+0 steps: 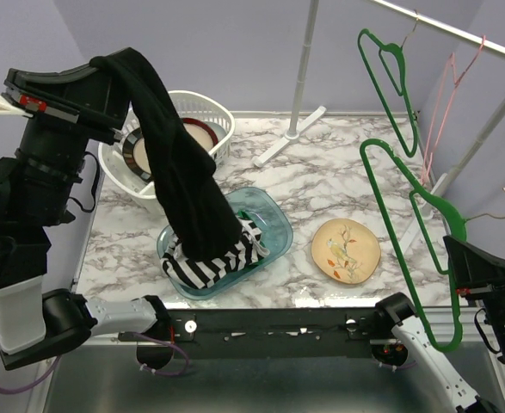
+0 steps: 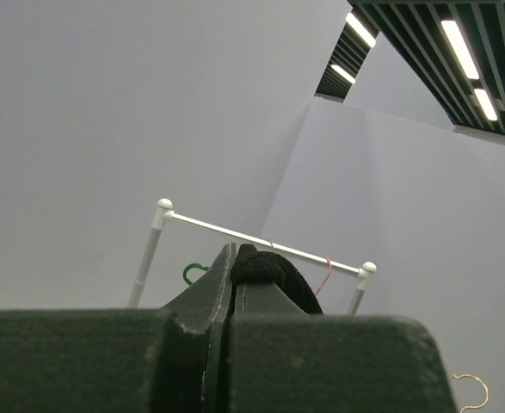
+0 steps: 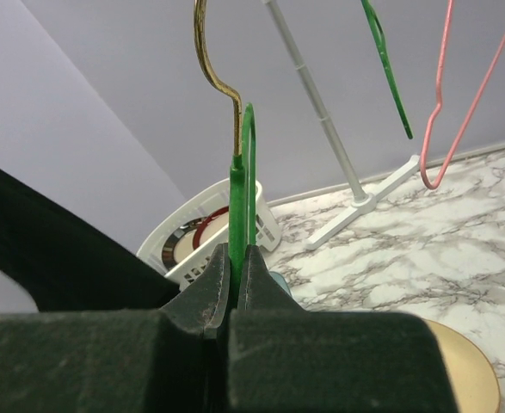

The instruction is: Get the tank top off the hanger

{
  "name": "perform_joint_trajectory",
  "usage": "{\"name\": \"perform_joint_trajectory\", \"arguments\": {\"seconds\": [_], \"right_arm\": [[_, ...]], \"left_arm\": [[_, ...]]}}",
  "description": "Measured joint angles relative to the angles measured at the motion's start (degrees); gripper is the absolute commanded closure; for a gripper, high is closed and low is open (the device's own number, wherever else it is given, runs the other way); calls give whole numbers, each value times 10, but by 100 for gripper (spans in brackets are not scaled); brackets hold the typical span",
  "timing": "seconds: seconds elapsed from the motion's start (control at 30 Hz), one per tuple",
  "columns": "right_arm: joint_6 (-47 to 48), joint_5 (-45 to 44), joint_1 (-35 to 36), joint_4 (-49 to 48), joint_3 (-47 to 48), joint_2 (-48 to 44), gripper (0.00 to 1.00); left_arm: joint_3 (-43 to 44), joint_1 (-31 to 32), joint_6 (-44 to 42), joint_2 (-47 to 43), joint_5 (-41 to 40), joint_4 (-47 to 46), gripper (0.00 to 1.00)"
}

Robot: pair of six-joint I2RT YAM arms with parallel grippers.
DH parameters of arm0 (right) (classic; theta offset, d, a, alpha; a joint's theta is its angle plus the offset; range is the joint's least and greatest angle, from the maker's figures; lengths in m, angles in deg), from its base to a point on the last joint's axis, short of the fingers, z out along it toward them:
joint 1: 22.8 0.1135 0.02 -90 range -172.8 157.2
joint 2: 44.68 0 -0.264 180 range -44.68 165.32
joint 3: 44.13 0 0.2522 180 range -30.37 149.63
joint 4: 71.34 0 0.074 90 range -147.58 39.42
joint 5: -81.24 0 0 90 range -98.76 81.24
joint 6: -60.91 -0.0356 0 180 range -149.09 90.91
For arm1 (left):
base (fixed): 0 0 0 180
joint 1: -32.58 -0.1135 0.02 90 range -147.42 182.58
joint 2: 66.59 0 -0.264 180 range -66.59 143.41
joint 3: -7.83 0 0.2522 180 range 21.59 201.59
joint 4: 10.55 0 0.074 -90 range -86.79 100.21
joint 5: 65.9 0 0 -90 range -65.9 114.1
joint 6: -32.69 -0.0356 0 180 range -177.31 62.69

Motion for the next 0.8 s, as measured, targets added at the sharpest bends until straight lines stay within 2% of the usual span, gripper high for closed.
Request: {"name": "perform_joint_trajectory", "arguments": {"seconds": [0.27,0.4,0.57,0.67,0.8], "right_arm": [[0,0,0,0,4,0,99],[0,0,0,-1,4,0,99],[0,0,0,-1,3,0,99],[0,0,0,0,3,0,99],[0,0,0,0,3,-4,99]], "left_arm": [[6,0,-12,36,-12,-1,100],[-72,0,-29,22,-61,-16,100],[-308,-10,0,-15,-122,-32,100],[-422,-30,47,0,-116,-23,100],[-642,-57,128,2,-63,-37,100]]}}
